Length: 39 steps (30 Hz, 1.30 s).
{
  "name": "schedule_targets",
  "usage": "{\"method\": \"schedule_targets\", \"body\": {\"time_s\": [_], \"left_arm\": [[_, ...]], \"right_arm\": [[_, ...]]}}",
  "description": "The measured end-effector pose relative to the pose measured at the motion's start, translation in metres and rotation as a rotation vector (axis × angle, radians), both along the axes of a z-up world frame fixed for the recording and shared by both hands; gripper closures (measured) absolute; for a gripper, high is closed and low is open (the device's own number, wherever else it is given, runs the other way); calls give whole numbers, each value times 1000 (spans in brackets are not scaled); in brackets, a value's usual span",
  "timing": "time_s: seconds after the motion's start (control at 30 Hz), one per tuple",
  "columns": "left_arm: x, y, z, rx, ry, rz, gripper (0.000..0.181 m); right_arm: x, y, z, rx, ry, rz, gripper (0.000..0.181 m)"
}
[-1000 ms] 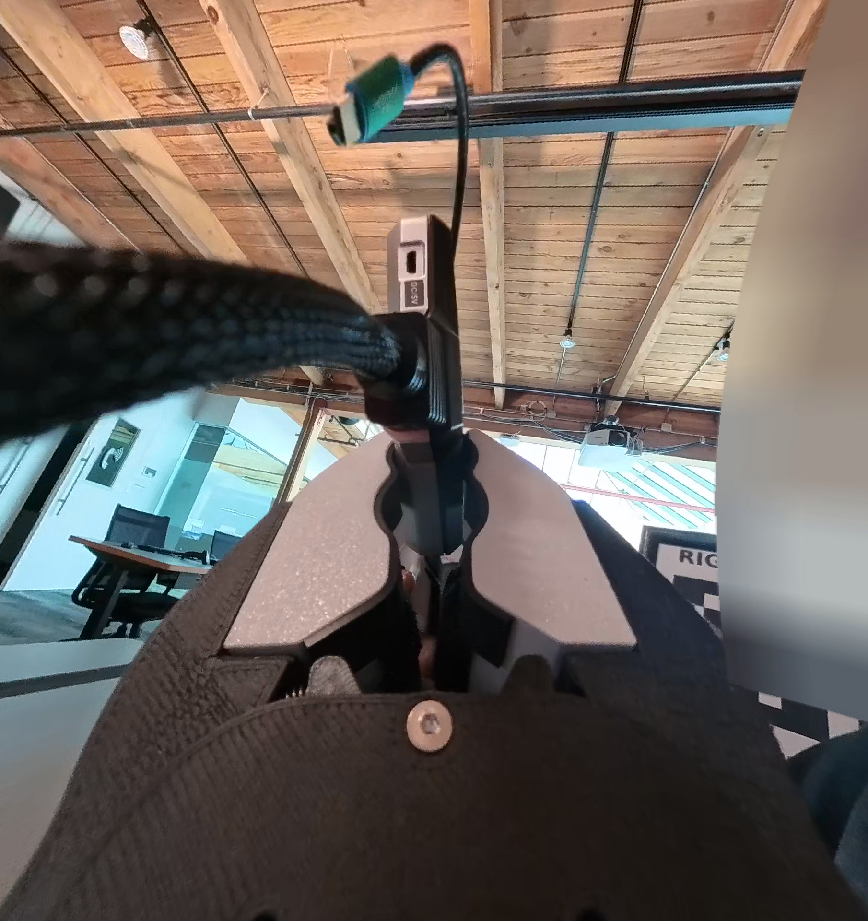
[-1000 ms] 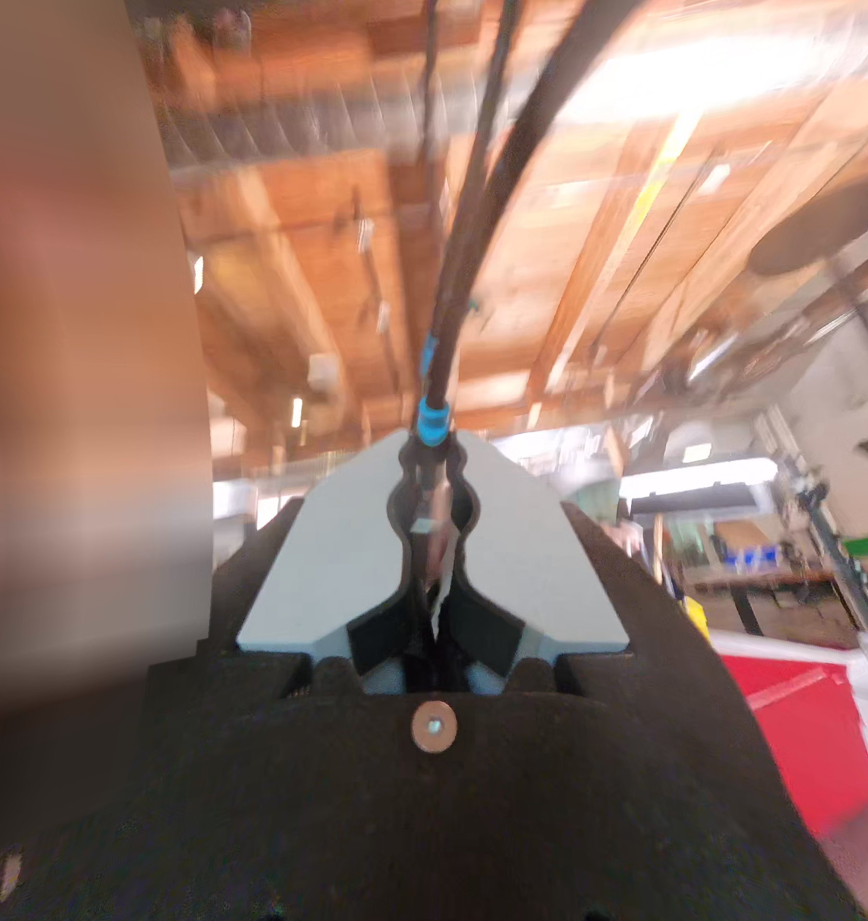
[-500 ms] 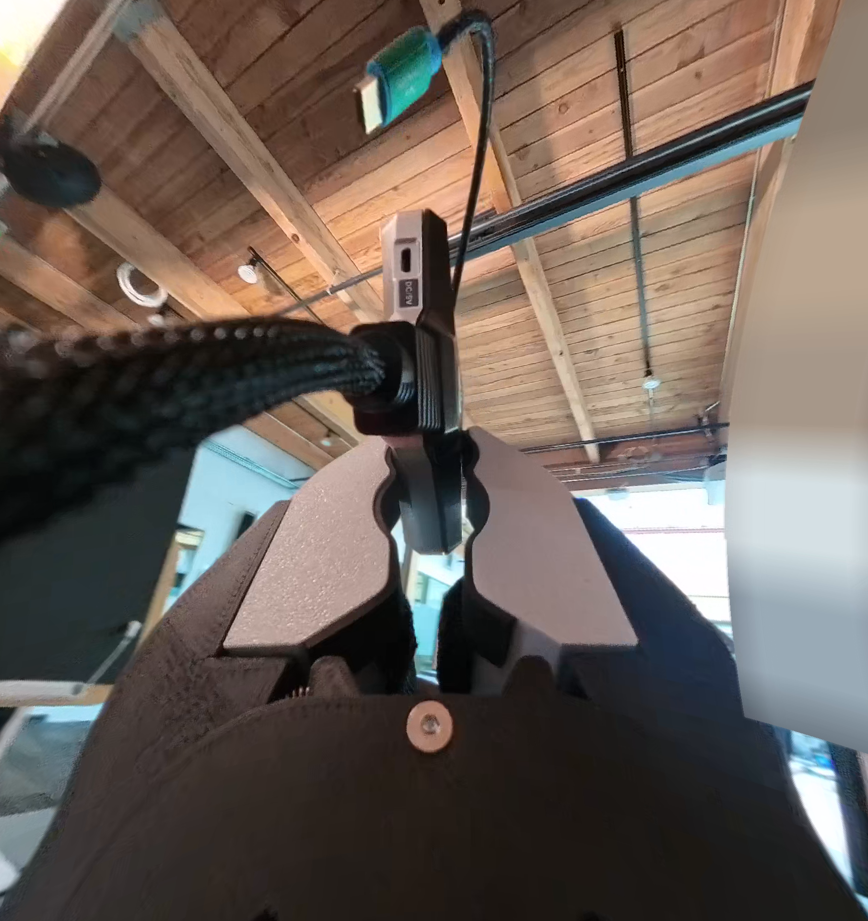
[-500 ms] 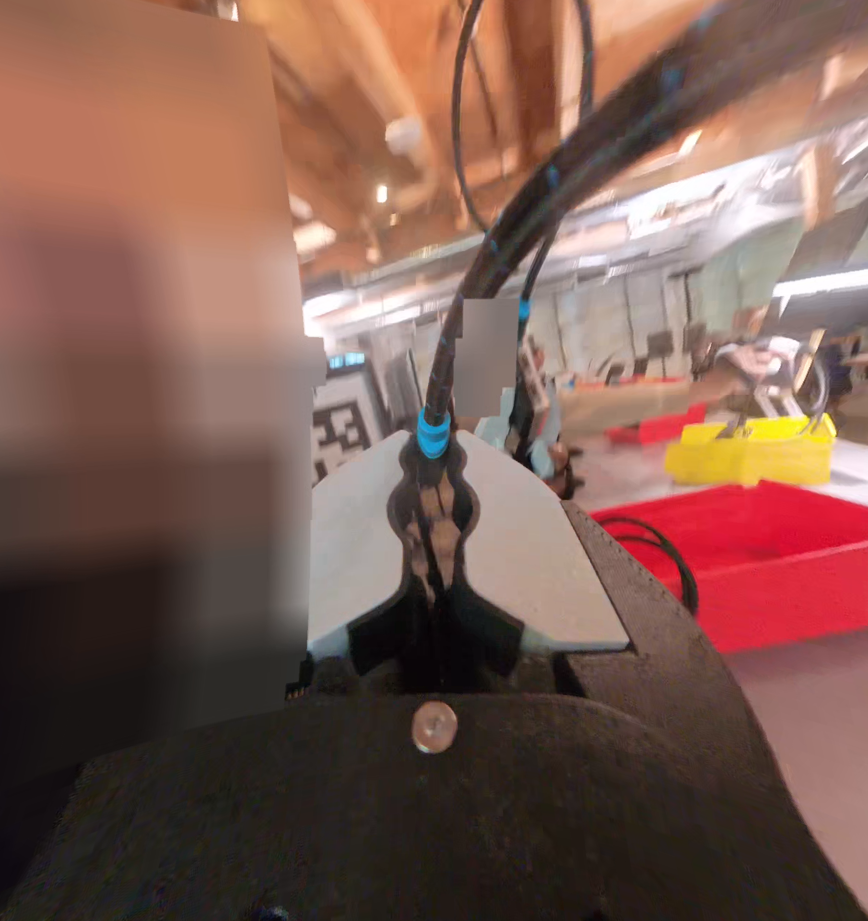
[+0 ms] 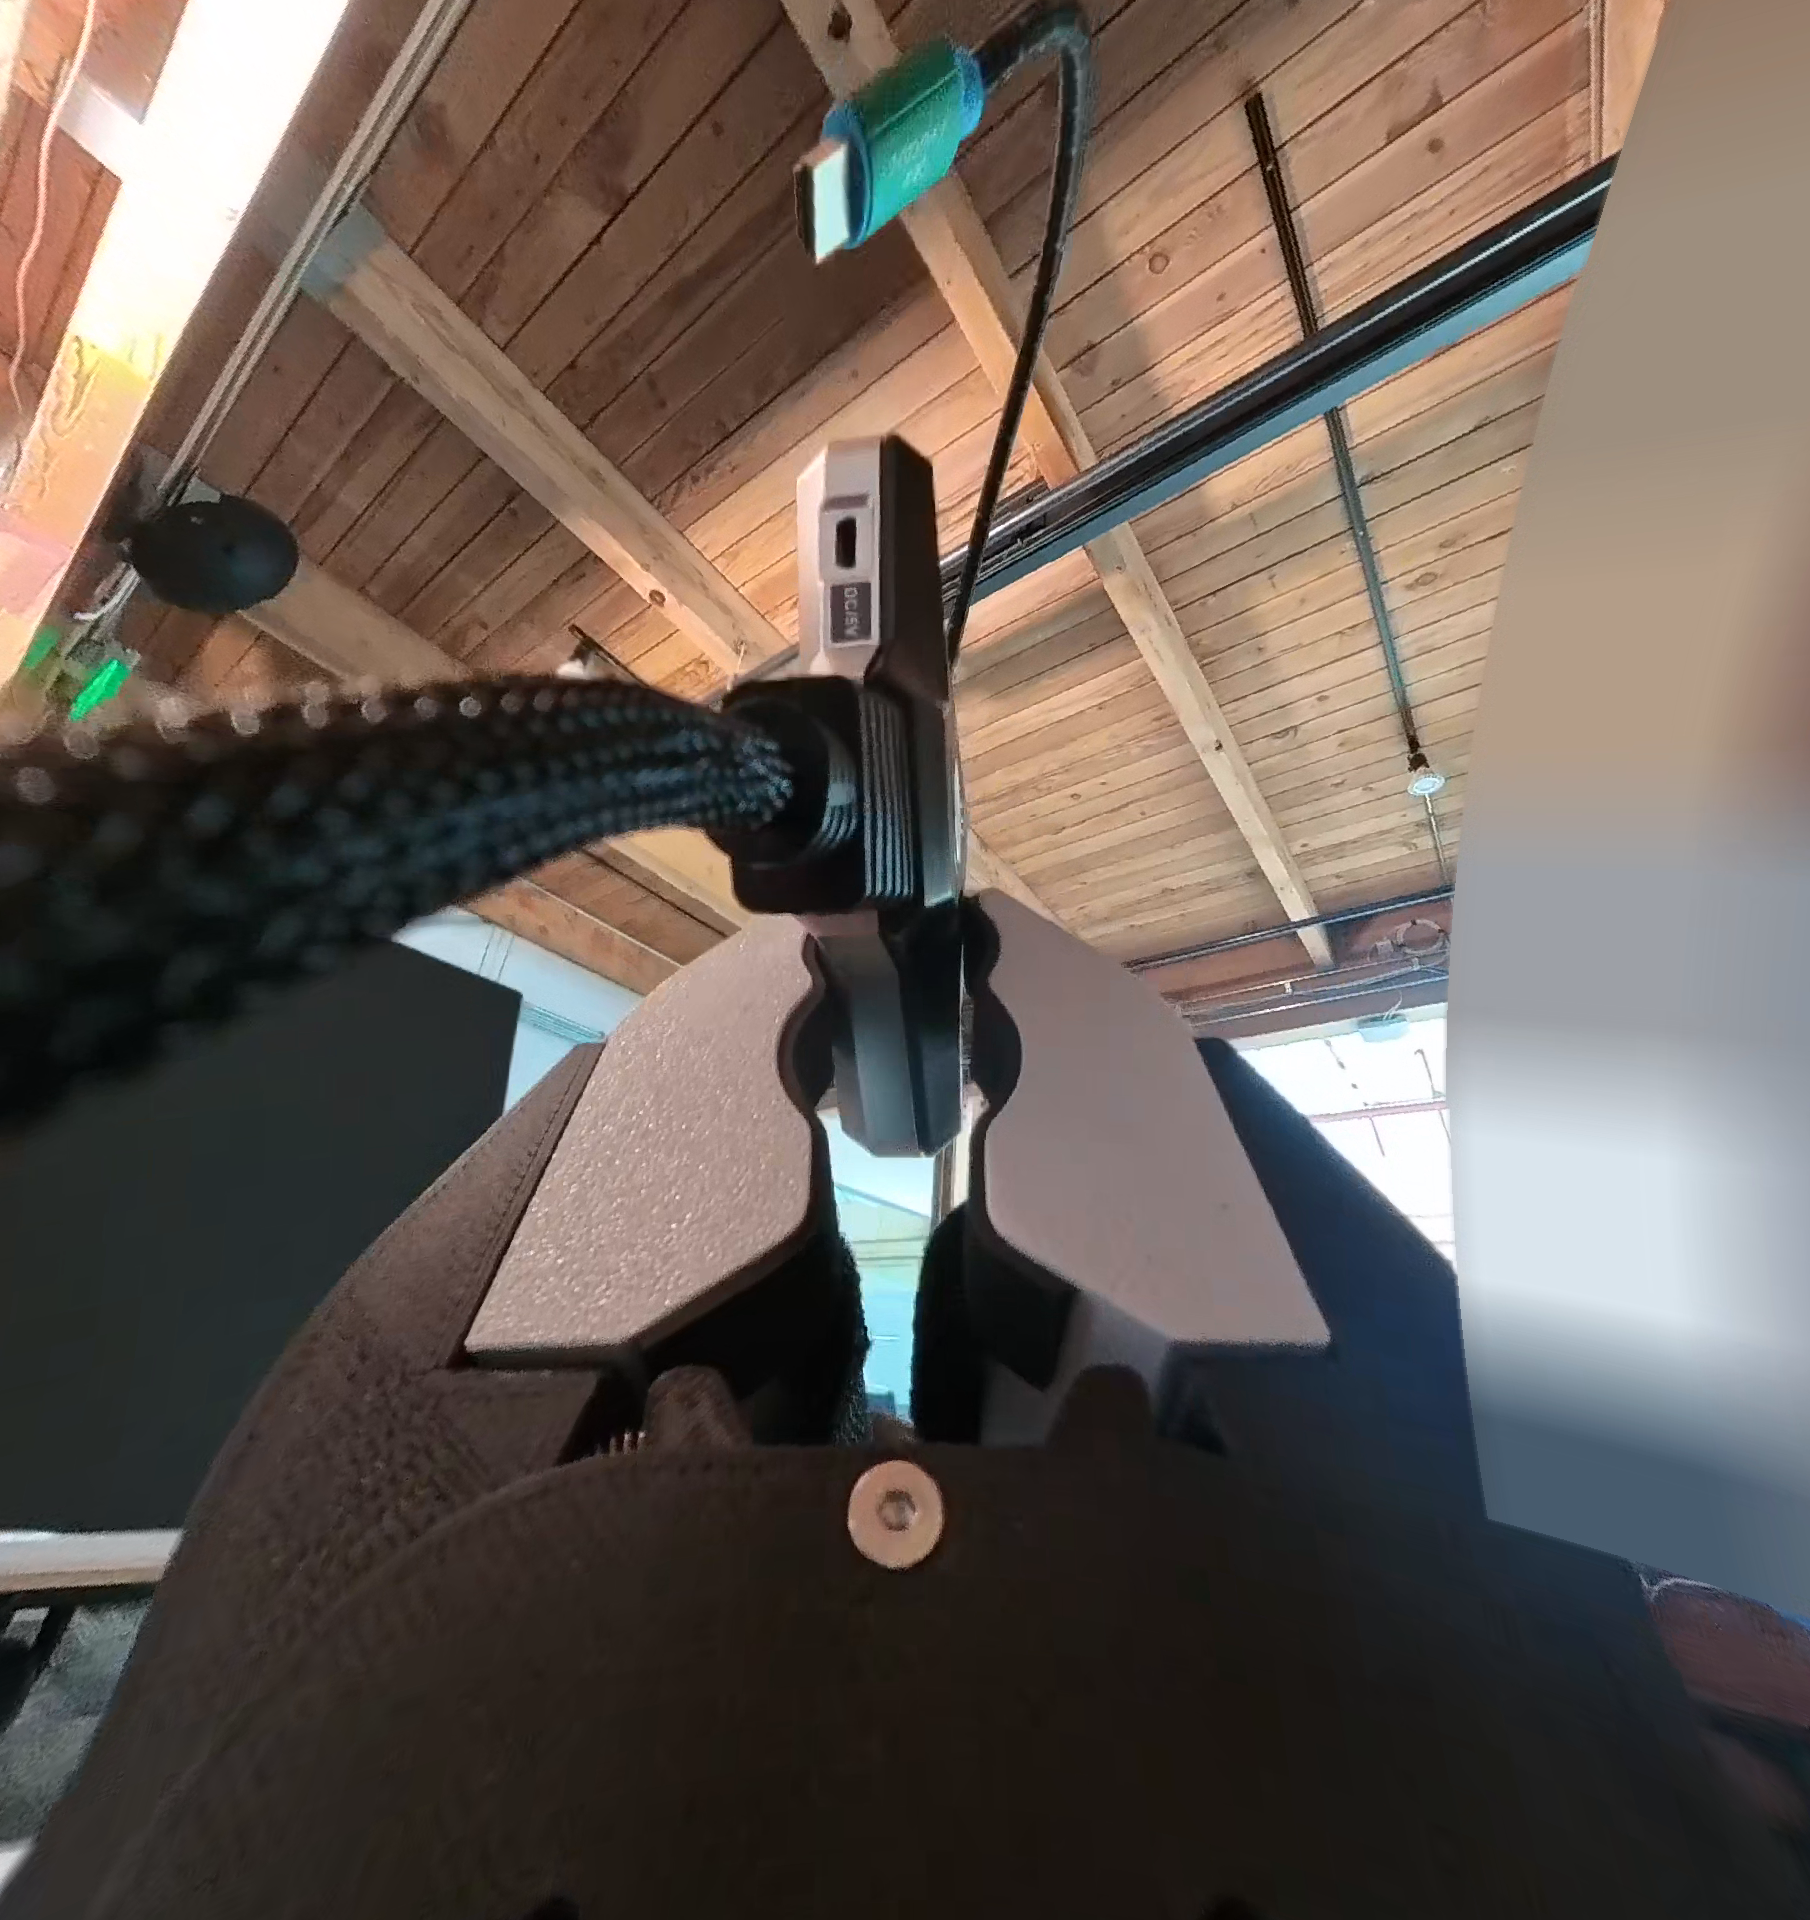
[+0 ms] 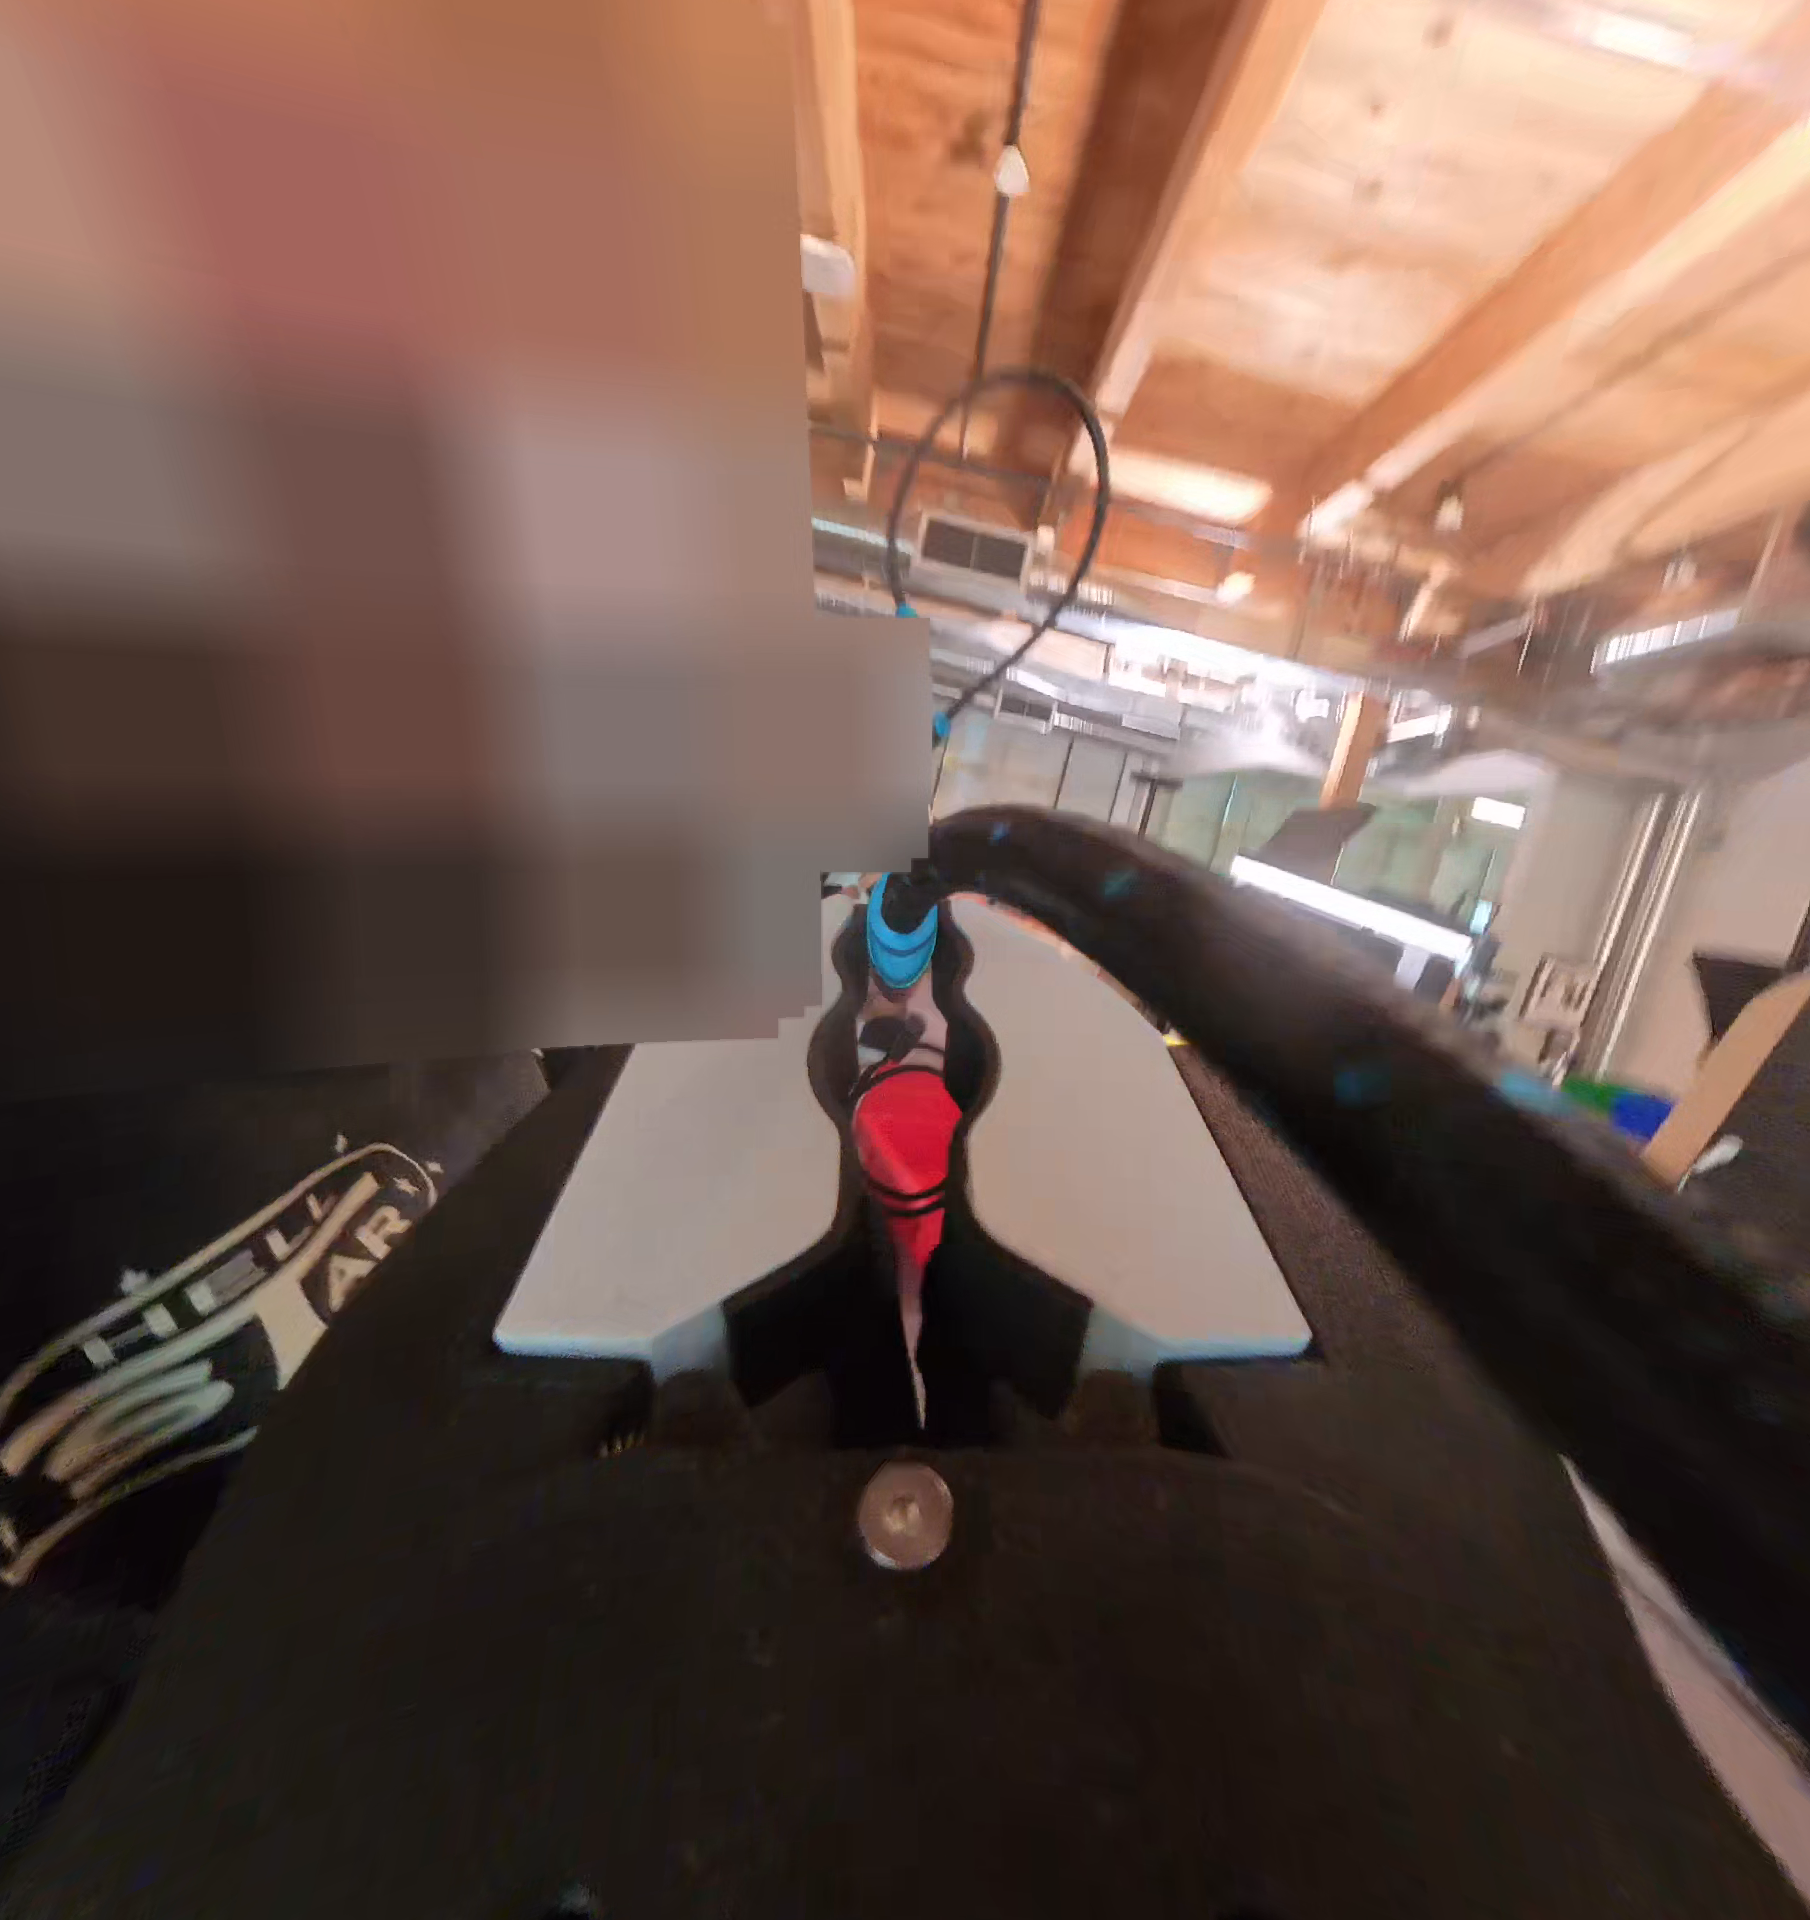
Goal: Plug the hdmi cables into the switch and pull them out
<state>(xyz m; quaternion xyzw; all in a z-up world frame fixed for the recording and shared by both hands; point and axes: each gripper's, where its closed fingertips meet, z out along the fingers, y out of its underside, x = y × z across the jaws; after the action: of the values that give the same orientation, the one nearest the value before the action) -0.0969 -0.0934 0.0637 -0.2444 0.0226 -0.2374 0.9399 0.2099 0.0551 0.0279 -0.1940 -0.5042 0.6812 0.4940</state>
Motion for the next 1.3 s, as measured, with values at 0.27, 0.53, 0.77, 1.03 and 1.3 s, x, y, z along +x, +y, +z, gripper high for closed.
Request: {"method": "schedule_targets", "body": {"time_s": [0.27,0.53,0.77,1.03,1.3], "left_arm": [[6,1,-1,-7,10,-24,160],[5,1,-1,0,20,-18,160],[3,8,-4,-24,-2,-44,160],[3,3,-2,-15,16,-26,160],[-1,14,-7,-49,-10,-59,160]], "right_arm": [[13,106,-15,-330,20,-309,169],[-19,157,-141,-600,-756,-520,169],[17,158,-239,-596,-1390,-810,166],[41,146,-249,-495,-1578,-934,120],[71,226,-141,-296,-883,-1523,130]]}}
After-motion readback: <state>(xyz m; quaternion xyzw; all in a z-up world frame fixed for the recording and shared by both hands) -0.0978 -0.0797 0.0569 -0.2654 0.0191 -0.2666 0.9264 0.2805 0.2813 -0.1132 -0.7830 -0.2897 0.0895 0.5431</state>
